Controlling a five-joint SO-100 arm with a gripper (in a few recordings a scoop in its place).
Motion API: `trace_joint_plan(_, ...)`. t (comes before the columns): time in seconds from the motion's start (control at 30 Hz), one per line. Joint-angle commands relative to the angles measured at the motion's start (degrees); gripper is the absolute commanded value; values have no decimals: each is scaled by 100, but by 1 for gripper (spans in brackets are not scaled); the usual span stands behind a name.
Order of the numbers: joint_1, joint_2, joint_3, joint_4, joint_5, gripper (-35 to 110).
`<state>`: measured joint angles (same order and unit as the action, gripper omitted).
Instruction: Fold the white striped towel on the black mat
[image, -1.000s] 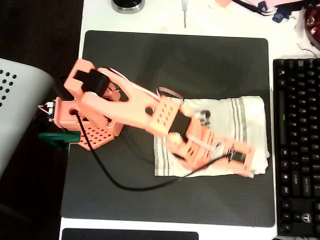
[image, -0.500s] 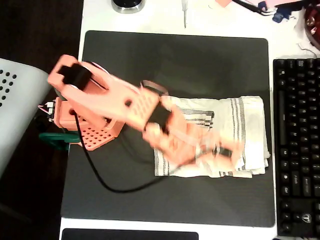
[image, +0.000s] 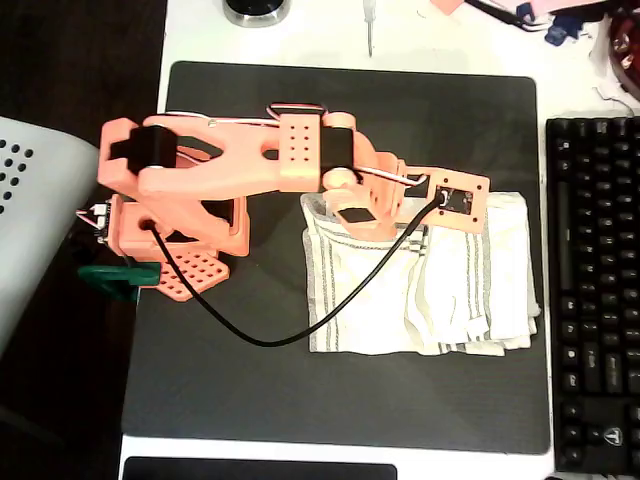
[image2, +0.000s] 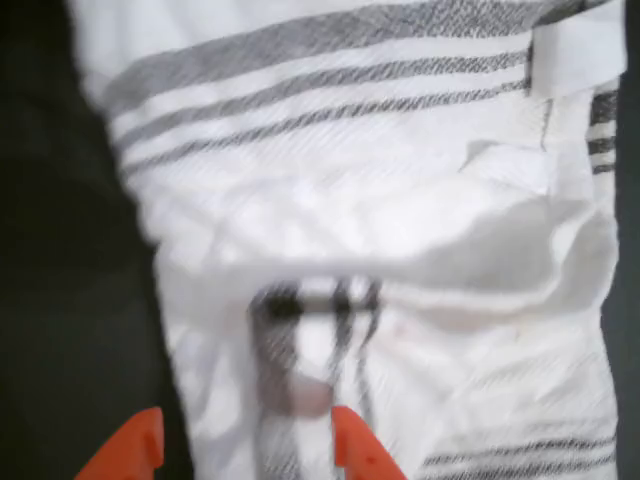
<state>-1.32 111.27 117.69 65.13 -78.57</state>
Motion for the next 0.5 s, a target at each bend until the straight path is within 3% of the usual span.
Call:
trace_joint_plan(0.0,-79,-466,-475,-35,-62,22)
trace_joint_plan(0.27,185,-1608,-1503,439,-149,10)
trace_joint_plan(0.37,237,-1688,-1556,439,-264,0)
trace_joint_plan(0.47,281,-1468,-1608,650,-264,0)
